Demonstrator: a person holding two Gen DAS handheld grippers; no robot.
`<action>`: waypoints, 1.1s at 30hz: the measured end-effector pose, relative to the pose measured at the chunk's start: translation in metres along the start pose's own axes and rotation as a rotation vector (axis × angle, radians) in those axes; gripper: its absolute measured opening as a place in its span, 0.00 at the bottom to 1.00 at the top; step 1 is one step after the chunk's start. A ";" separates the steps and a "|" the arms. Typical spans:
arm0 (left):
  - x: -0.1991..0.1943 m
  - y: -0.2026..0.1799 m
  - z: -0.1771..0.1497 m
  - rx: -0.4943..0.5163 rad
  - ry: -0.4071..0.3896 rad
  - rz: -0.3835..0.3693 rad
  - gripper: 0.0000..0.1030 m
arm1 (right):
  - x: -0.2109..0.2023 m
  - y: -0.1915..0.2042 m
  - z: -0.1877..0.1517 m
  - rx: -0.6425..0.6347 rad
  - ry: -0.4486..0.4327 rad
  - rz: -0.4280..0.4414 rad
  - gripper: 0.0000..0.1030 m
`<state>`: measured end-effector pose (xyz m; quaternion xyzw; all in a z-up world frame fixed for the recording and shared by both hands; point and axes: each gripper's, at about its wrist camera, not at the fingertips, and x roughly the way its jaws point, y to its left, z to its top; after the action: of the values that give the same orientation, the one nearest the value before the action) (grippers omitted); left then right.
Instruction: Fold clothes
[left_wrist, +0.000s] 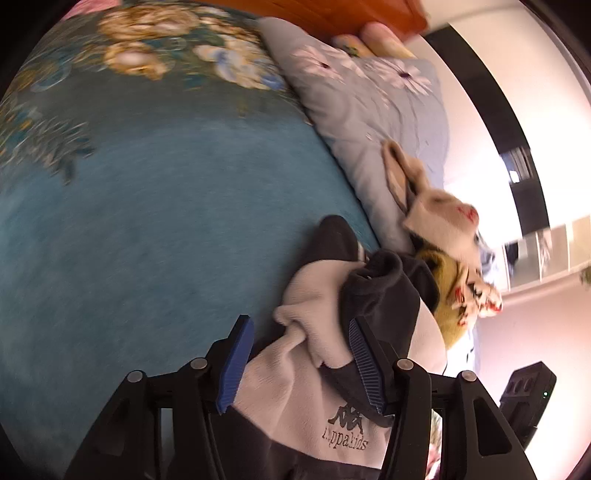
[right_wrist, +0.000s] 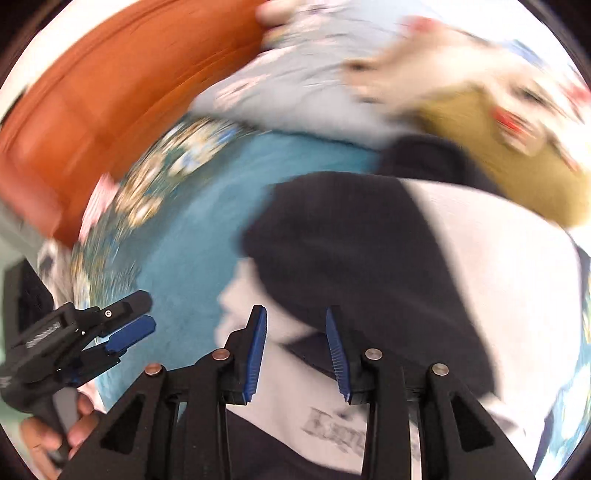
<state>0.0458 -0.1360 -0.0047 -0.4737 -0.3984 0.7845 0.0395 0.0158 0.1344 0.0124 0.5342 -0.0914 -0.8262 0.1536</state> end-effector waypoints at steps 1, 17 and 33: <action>0.010 -0.008 0.002 0.031 0.019 -0.001 0.58 | -0.009 -0.020 -0.004 0.058 -0.005 -0.015 0.33; 0.084 -0.052 0.013 0.178 0.106 0.014 0.11 | -0.058 -0.145 -0.099 0.510 0.027 -0.118 0.33; 0.064 -0.018 -0.003 0.165 0.158 0.117 0.20 | -0.057 -0.143 -0.110 0.525 0.024 -0.075 0.33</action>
<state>0.0076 -0.0934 -0.0388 -0.5516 -0.2997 0.7758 0.0636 0.1153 0.2900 -0.0293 0.5684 -0.2811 -0.7730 -0.0197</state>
